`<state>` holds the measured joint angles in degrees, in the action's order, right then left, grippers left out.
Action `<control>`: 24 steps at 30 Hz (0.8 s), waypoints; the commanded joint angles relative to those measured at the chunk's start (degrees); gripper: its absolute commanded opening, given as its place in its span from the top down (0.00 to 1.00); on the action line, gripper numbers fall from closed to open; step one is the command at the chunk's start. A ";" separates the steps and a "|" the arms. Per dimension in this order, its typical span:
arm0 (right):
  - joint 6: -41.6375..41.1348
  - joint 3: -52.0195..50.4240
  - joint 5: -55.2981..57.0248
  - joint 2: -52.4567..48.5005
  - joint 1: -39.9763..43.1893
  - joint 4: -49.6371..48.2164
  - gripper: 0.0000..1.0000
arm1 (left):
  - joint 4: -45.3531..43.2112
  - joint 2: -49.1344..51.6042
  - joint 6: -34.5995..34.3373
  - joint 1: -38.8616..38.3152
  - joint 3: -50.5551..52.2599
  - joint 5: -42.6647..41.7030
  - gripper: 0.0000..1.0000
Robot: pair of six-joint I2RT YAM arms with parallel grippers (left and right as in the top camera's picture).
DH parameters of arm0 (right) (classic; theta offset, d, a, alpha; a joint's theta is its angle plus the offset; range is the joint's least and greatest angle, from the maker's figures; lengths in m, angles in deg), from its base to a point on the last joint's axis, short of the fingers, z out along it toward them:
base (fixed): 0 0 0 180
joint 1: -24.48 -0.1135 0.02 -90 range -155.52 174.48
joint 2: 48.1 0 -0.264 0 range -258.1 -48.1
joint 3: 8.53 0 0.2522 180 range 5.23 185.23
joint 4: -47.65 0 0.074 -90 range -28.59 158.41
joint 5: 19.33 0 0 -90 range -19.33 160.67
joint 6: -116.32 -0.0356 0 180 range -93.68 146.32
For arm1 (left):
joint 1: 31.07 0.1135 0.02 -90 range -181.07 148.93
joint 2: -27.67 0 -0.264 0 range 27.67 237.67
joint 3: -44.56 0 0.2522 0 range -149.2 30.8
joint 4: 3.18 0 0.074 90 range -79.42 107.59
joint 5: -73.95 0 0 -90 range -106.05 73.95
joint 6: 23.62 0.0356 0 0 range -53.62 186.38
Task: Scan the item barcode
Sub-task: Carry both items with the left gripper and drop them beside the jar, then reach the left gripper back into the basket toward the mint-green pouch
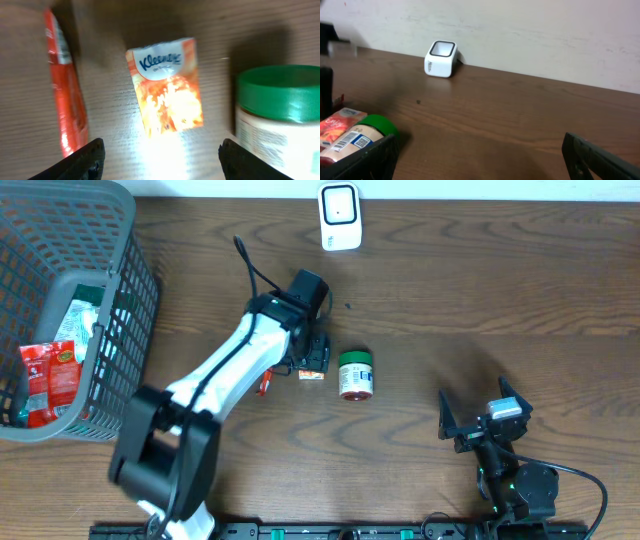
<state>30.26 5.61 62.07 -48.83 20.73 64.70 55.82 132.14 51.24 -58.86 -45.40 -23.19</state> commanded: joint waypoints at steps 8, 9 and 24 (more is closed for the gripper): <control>-0.70 -0.07 -0.50 0.20 0.02 0.20 0.01 | 12.92 -17.88 3.56 16.96 -20.52 3.48 0.25; -0.70 -0.07 -0.50 0.20 0.00 0.22 0.01 | 13.00 -19.19 3.56 21.66 -23.65 4.63 0.21; -0.70 -0.07 -0.50 0.20 0.00 0.20 0.01 | 17.31 -9.09 9.11 61.46 -25.49 9.57 0.03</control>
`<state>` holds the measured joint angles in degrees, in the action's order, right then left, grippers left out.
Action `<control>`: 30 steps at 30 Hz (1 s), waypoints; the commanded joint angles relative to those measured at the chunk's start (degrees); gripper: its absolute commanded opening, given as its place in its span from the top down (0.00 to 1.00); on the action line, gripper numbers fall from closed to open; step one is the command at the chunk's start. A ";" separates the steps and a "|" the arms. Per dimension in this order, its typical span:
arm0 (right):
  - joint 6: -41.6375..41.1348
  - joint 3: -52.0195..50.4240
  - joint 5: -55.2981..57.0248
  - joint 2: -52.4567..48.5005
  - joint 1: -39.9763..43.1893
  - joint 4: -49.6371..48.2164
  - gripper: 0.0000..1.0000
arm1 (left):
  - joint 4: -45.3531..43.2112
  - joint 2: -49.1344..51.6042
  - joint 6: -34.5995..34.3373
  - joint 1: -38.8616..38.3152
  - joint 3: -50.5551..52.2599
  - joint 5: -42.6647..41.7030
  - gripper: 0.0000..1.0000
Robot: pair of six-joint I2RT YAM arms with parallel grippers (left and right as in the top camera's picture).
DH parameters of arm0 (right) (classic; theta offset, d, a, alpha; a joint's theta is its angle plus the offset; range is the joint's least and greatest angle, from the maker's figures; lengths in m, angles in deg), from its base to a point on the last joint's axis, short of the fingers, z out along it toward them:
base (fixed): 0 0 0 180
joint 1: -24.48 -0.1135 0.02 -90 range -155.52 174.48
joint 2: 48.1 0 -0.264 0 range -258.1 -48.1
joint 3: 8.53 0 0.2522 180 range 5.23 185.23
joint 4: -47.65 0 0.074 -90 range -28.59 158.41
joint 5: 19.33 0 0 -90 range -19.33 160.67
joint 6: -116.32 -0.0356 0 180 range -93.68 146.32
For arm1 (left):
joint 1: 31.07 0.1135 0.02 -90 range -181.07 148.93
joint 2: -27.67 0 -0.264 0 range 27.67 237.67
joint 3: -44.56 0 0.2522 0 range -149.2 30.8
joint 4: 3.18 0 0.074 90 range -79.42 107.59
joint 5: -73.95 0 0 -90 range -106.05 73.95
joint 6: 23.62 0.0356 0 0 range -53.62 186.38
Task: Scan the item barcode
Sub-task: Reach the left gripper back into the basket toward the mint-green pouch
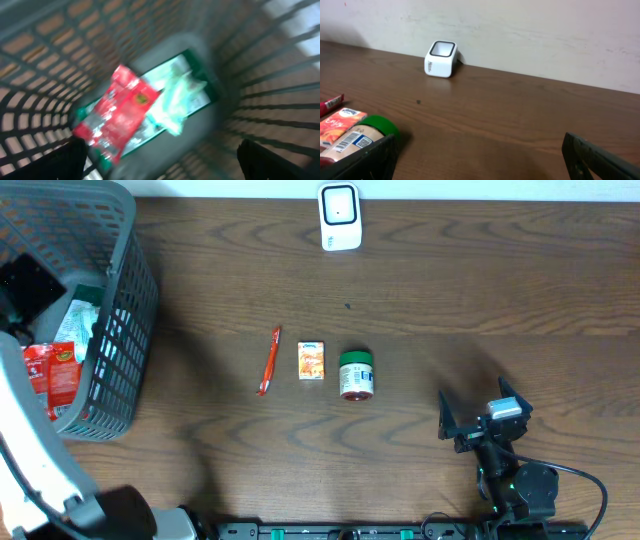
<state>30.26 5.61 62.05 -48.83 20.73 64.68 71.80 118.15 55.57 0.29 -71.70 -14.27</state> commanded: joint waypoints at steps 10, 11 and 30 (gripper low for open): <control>-0.70 -0.07 -0.48 0.20 0.00 0.22 0.01 | 1.38 22.91 11.02 3.41 0.81 0.66 0.02; -0.70 -0.07 -0.48 0.20 0.00 0.24 0.01 | 1.29 24.79 11.02 3.41 0.81 0.68 0.02; -0.70 -0.07 -0.48 0.20 0.00 0.22 0.01 | -1.44 33.90 7.52 3.39 1.86 -2.91 0.12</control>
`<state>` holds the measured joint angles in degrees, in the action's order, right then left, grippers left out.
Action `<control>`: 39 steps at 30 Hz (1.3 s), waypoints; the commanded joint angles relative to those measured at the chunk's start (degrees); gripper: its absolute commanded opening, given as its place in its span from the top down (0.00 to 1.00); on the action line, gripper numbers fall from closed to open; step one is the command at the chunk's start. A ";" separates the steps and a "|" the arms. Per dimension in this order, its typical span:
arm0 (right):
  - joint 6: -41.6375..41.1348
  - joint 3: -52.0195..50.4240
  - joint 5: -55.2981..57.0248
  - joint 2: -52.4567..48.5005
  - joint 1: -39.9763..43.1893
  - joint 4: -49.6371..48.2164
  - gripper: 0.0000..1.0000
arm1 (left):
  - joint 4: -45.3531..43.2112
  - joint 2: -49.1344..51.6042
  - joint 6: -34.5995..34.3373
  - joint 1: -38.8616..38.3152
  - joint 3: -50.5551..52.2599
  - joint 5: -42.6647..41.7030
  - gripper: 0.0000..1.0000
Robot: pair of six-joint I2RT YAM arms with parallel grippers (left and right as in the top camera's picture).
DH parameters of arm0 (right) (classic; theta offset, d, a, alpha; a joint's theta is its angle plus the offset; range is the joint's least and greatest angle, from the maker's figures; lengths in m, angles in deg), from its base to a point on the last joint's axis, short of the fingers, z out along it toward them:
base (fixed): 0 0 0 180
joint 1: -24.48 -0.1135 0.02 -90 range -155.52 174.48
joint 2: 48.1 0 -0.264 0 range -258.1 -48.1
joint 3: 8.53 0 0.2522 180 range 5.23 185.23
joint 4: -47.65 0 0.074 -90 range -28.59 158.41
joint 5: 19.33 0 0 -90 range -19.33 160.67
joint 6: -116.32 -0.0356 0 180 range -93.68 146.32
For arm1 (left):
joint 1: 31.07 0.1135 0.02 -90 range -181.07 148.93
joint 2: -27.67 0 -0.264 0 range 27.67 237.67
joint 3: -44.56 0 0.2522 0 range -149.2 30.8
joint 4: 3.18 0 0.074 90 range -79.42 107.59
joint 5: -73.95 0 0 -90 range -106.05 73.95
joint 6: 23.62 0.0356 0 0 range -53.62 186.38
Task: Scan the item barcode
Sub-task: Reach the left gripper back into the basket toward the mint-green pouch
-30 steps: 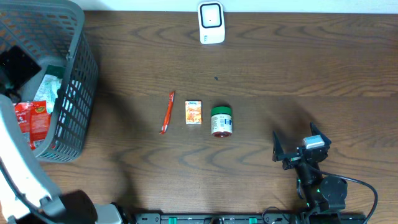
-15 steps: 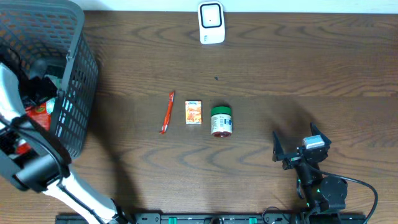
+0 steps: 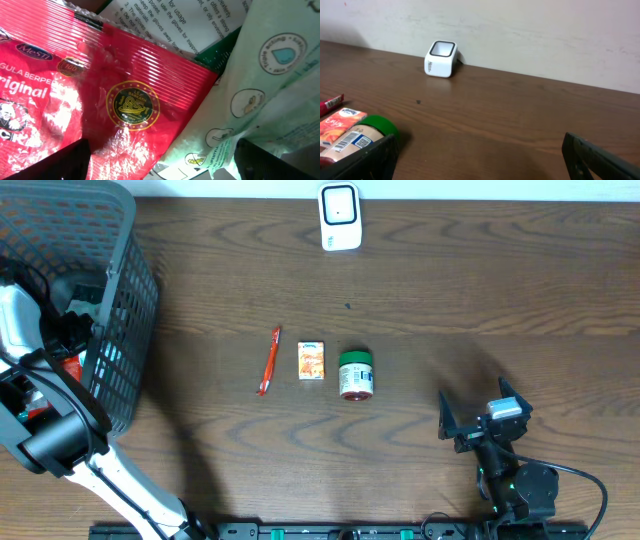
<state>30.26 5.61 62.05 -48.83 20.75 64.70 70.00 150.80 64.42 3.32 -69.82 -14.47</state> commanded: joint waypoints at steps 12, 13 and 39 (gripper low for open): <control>-0.70 -0.07 -0.48 0.20 -0.02 0.20 0.01 | -3.39 -11.61 1.75 0.24 -2.64 -5.01 0.07; -0.70 -0.07 -0.48 0.20 -0.02 0.20 0.01 | -4.04 -11.56 4.66 0.24 -2.58 -7.41 0.07; -0.70 -0.07 -0.48 0.20 -0.02 0.20 0.01 | -7.26 5.60 25.64 -3.37 -0.85 -7.96 0.02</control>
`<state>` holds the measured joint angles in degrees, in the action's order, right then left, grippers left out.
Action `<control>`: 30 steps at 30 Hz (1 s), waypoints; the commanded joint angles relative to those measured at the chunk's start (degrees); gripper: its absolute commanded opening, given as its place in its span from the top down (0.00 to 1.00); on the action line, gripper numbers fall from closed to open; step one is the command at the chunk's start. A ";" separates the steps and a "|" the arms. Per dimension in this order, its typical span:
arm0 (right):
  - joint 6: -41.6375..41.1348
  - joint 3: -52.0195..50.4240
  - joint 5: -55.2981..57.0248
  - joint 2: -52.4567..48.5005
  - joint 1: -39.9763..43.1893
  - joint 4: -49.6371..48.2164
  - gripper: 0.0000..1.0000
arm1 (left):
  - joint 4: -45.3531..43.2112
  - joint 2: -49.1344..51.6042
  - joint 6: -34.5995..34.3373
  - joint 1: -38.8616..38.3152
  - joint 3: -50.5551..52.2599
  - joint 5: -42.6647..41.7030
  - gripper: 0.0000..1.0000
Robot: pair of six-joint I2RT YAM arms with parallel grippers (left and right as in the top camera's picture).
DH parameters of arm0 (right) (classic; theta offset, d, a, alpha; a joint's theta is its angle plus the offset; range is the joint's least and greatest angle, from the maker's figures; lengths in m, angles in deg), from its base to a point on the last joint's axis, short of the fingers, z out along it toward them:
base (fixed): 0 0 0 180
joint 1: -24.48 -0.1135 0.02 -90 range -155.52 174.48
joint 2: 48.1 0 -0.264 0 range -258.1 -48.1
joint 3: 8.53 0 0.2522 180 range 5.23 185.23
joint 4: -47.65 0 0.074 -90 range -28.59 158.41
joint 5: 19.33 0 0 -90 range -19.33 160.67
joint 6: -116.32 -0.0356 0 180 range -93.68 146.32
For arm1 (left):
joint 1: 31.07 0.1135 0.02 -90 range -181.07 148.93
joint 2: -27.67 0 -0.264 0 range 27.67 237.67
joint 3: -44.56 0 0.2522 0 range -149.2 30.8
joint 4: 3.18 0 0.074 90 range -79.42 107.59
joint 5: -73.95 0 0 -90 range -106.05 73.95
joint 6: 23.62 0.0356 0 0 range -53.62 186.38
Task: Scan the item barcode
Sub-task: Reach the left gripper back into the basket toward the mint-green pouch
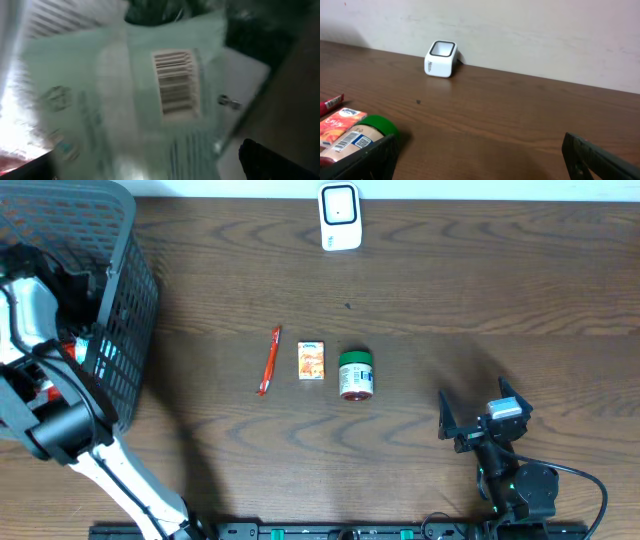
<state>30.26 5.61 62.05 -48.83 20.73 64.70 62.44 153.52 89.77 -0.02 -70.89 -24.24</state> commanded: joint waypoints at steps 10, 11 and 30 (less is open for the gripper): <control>-0.70 -0.07 -0.48 0.20 0.00 0.22 0.01 | 0.50 6.69 -0.13 0.00 0.20 1.77 0.54; -0.70 -0.07 -0.48 0.20 0.02 0.20 0.01 | 0.52 6.38 -0.15 0.07 0.20 1.77 0.60; -0.70 -0.07 -0.48 0.20 0.00 0.20 0.01 | 0.76 -8.72 -3.72 0.26 -0.04 1.38 0.72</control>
<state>30.26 5.61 62.05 -48.83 20.73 64.70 62.75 143.37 86.10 0.33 -72.73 -22.14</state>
